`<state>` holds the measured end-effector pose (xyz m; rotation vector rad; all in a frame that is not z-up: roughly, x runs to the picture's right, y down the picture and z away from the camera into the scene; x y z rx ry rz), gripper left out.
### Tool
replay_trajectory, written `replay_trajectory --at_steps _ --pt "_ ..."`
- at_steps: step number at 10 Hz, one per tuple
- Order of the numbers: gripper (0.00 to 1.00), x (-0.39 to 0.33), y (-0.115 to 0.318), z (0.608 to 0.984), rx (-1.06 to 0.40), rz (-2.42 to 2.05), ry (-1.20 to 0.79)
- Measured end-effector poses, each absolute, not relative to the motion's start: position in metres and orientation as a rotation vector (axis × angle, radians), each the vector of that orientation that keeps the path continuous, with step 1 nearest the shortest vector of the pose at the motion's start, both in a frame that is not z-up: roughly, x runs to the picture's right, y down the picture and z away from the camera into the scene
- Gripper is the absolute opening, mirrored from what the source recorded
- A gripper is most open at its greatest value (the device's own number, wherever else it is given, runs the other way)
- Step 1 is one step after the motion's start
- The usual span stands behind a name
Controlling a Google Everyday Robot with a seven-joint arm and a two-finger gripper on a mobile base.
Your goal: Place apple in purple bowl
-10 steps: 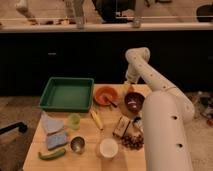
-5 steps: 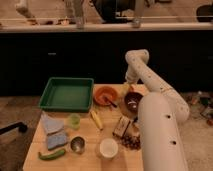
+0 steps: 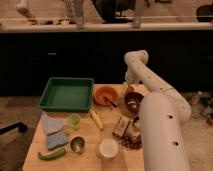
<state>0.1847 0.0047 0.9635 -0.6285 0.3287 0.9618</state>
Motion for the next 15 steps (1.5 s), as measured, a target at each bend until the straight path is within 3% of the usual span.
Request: replay_trajectory --at_steps 15 --pt "0.80 0.170 0.019 0.992 -0.655 0.948 0.331"
